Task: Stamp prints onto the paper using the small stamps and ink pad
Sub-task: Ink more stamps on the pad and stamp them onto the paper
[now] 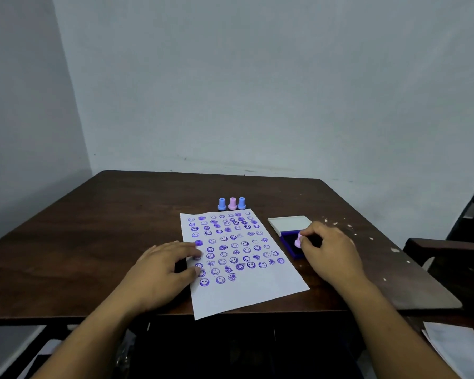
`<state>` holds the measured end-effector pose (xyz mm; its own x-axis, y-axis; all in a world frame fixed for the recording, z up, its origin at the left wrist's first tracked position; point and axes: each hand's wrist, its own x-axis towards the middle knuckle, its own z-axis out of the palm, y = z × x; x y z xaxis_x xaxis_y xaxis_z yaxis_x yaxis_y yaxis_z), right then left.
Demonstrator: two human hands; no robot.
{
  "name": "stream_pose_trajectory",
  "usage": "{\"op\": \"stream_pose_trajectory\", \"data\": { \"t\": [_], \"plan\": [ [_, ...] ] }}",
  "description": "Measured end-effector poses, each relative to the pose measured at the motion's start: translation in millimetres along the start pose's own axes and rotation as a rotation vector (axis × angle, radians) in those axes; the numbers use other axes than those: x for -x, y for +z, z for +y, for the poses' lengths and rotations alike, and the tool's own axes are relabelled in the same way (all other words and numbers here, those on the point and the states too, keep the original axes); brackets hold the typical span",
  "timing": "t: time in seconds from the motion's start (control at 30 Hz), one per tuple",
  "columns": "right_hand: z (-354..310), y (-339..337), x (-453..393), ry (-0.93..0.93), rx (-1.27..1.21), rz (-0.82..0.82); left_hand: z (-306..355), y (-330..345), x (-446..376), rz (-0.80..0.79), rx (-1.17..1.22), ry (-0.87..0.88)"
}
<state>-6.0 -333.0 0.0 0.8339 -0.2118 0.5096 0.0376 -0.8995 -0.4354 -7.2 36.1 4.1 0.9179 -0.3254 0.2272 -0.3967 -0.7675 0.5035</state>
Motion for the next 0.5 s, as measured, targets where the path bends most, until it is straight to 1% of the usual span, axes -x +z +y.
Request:
{"op": "stream_pose_trajectory", "data": {
  "t": [0.2, 0.5],
  "plan": [
    [-0.3, 2.6, -0.9, 0.031, -0.023, -0.013, 4.4, -2.4, 1.2, 0.021, -0.008, 0.002],
    [1.7, 4.2, -2.0, 0.055, -0.023, -0.031, 1.1, 0.2, -1.8, 0.000, -0.046, 0.008]
  ]
}}
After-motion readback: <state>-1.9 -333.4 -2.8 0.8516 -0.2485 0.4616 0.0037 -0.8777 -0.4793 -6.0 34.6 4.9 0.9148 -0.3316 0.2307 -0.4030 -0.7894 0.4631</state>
